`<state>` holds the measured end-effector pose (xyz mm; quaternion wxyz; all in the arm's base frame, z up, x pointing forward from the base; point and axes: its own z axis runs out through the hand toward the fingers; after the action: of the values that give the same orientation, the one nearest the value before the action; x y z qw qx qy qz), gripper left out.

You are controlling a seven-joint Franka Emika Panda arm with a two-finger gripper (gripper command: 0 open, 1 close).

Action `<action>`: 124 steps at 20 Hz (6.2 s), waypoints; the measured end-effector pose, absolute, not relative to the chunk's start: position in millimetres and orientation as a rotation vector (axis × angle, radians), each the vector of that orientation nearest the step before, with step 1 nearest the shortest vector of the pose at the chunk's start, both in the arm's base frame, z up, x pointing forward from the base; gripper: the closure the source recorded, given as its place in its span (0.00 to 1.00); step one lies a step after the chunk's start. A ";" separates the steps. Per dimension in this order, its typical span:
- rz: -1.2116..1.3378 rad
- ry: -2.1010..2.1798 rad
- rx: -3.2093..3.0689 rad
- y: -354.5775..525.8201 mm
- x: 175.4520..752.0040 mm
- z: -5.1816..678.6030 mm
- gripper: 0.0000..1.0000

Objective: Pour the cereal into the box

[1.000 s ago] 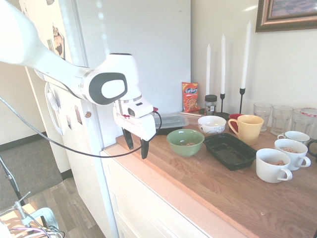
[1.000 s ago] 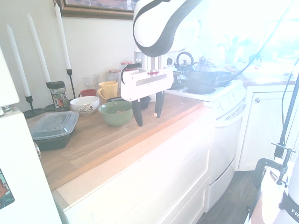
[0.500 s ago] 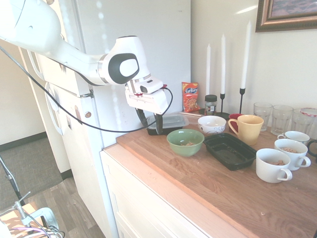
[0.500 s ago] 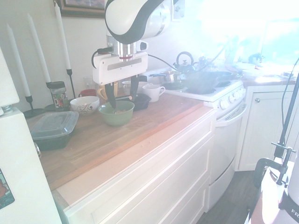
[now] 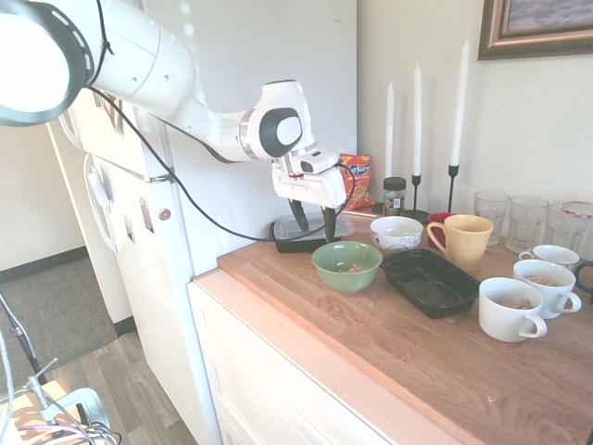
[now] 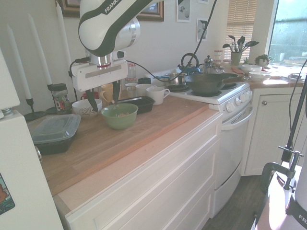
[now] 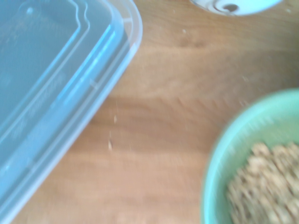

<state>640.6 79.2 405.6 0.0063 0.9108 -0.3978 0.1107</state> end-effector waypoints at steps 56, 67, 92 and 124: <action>0.292 -1.389 2.963 53.7 631.4 471.8 1.00; 0.078 -1.672 3.116 -63.1 649.0 499.7 1.00; -0.451 -1.998 3.470 -198.9 706.2 451.0 1.00; -0.477 -1.874 3.582 -202.3 719.5 464.6 1.00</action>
<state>719.5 -202.3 464.6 -0.4479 0.7868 -0.4115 -0.1048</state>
